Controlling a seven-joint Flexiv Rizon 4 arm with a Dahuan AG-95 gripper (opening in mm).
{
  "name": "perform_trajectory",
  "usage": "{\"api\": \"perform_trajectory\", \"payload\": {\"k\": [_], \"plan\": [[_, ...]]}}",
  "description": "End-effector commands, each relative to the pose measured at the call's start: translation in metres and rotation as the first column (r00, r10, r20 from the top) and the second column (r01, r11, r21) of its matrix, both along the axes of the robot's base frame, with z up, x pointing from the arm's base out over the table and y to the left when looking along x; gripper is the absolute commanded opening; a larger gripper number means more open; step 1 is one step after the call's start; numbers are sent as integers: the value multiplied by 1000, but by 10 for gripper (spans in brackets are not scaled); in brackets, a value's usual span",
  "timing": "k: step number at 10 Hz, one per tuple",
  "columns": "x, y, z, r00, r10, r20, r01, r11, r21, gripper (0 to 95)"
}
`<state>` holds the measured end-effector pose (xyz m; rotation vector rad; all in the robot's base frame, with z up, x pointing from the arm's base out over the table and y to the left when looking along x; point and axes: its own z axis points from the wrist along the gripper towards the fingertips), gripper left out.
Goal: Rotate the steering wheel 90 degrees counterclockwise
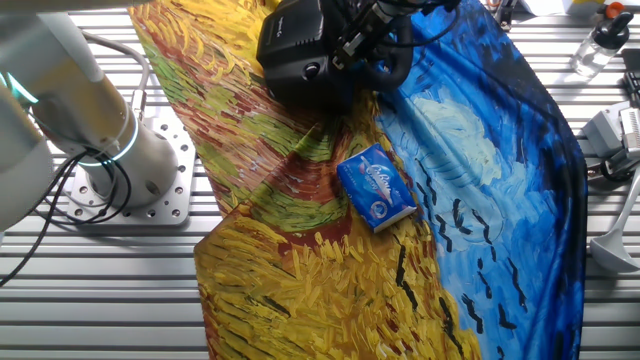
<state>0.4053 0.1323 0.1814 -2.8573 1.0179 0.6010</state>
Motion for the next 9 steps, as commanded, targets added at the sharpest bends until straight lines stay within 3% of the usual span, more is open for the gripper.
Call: {"api": "perform_trajectory", "payload": {"k": [1,9], "plan": [[-2,-1,1,1000,-28,0,28,999,-22,0],[-1,1,1,999,-33,-4,32,999,-21,0]]}}
